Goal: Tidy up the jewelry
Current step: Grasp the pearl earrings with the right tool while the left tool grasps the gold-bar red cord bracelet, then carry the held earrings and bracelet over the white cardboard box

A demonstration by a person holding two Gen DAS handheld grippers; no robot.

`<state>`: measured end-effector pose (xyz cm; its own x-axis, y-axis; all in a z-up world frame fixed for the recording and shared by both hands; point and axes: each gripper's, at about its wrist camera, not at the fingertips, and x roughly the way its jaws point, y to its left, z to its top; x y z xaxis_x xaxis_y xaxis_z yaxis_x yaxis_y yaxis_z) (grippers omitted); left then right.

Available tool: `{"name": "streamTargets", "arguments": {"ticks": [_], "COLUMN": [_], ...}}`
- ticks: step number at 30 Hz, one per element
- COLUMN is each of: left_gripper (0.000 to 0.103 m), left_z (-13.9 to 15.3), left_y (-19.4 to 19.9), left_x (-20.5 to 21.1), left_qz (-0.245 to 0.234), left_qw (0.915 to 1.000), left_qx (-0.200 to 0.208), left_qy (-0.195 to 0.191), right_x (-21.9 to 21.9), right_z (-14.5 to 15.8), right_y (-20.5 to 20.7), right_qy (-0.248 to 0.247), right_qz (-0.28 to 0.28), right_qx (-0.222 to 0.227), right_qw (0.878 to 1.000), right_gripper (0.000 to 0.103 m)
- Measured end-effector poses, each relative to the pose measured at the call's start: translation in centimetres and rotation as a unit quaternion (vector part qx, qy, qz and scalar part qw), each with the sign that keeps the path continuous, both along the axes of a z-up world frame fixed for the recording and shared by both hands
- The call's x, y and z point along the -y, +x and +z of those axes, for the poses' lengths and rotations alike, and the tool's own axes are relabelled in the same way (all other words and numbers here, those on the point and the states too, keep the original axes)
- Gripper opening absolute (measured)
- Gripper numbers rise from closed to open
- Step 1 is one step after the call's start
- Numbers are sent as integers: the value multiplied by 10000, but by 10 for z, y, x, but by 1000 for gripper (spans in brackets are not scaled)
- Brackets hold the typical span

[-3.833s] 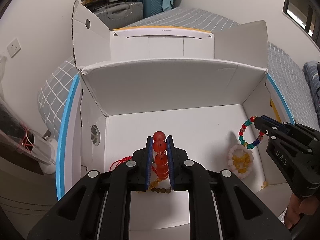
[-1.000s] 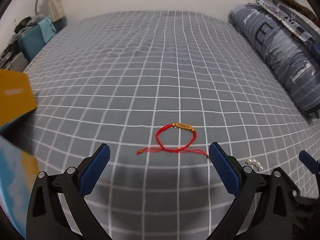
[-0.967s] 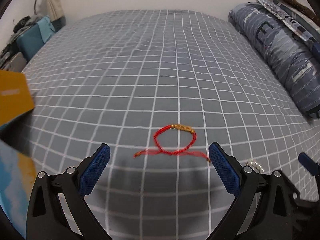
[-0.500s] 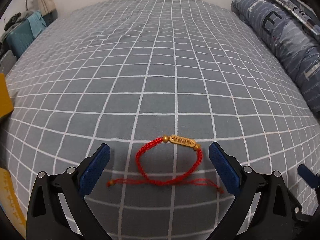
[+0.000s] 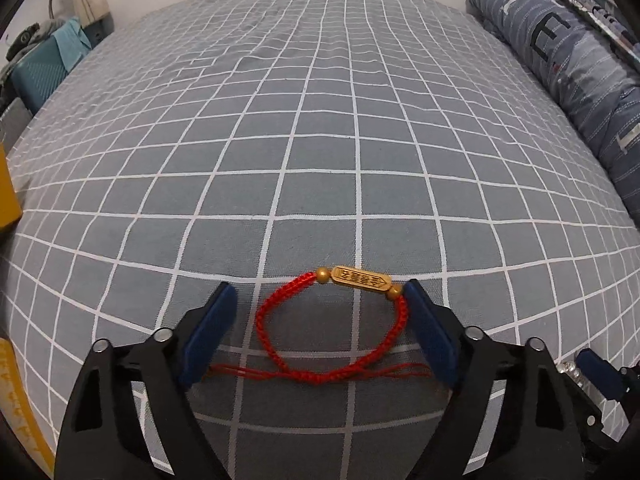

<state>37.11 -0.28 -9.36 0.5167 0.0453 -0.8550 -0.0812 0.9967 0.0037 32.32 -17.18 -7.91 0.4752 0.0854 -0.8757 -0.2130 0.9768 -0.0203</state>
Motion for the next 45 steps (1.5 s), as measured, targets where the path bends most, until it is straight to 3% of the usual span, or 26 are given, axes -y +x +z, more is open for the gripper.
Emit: {"name": "streamTargets", "arguments": {"ticks": [3, 6, 10, 12, 15, 26, 45], "left_gripper": [66, 54, 41, 25, 11, 10, 10], "left_z": [2, 4, 6, 7, 9, 20, 82], "left_y": [-5, -8, -10, -9, -11, -15, -66], "left_x": [-1, 0, 1, 0, 1, 0, -3], "left_qz": [-29, -70, -63, -51, -121, -151, -235], "left_qw": [10000, 10000, 10000, 10000, 9999, 9998, 9988], "left_qx": [-6, -20, -39, -37, 29, 134, 404], "left_qy": [3, -5, -5, 22, 34, 91, -175], "right_x": [0, 1, 1, 1, 2, 1, -4], "right_z": [-2, -2, -4, -3, -1, 8, 57], "right_y": [1, 0, 1, 1, -1, -3, -41], "right_qy": [-18, -41, -69, -78, -62, -59, -120], "right_qz": [3, -43, -62, -79, -118, -190, -246], "right_qx": [-20, -35, -66, -47, -18, 103, 545], "right_qw": [10000, 10000, 9999, 9999, 9999, 9997, 9981], "right_gripper": [26, 13, 12, 12, 11, 11, 11]}}
